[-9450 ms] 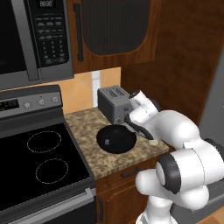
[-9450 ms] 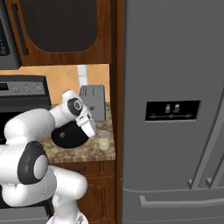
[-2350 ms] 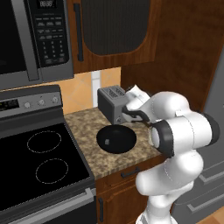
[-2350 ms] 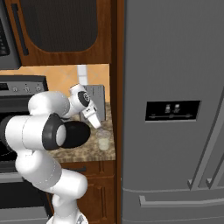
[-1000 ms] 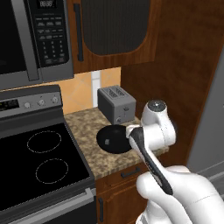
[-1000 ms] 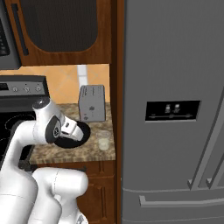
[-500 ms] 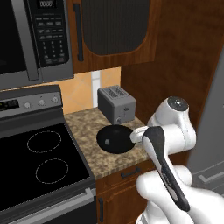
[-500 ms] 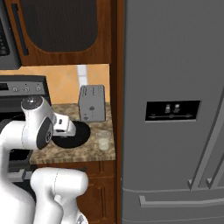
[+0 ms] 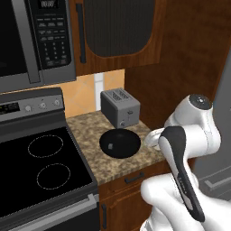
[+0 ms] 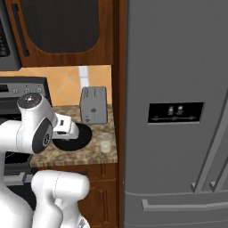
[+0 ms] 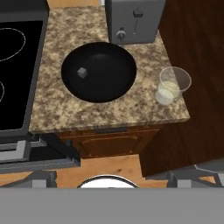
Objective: Grab a lemon wedge from the fridge and one ice cube from the ice bowl, and put them in the glass of lemonade.
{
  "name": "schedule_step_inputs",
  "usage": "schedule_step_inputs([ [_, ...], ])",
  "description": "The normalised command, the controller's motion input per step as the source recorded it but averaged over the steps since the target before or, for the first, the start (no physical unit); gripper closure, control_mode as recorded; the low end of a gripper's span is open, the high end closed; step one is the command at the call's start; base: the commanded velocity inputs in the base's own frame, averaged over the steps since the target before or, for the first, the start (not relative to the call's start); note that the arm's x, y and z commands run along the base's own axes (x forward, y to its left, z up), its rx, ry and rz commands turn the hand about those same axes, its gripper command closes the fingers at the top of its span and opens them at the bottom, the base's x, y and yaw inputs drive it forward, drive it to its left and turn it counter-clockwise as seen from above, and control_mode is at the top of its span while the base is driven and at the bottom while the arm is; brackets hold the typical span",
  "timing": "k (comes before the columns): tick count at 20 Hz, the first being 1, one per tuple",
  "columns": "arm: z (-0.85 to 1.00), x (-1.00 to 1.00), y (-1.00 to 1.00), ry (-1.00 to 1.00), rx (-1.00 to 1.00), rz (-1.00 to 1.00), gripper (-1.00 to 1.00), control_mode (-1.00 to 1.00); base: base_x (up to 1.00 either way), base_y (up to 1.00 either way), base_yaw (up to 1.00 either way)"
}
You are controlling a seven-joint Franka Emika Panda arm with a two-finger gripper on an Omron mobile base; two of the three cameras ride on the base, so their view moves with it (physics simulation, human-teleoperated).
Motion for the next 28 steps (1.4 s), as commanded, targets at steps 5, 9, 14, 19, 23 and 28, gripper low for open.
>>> schedule_step_inputs([
  [5,0.00,-0.35,-0.05,-0.01,0.00,0.02,-1.00,-1.00,0.00,0.00,0.00],
  [9,-0.01,-0.42,-0.02,-0.03,0.00,0.00,-1.00,1.00,-0.50,0.00,0.00],
  [14,0.00,0.00,0.00,0.00,0.00,0.00,-1.00,1.00,-1.00,-0.07,0.01],
  [19,0.00,0.00,0.00,0.00,0.00,0.00,-1.00,1.00,-0.66,-0.64,0.02],
  [23,0.00,0.00,0.00,0.00,0.00,0.00,-1.00,1.00,-0.30,-1.00,0.00],
  [28,0.00,0.00,0.00,0.00,0.00,0.00,-1.00,1.00,-0.01,-1.00,0.00],
])
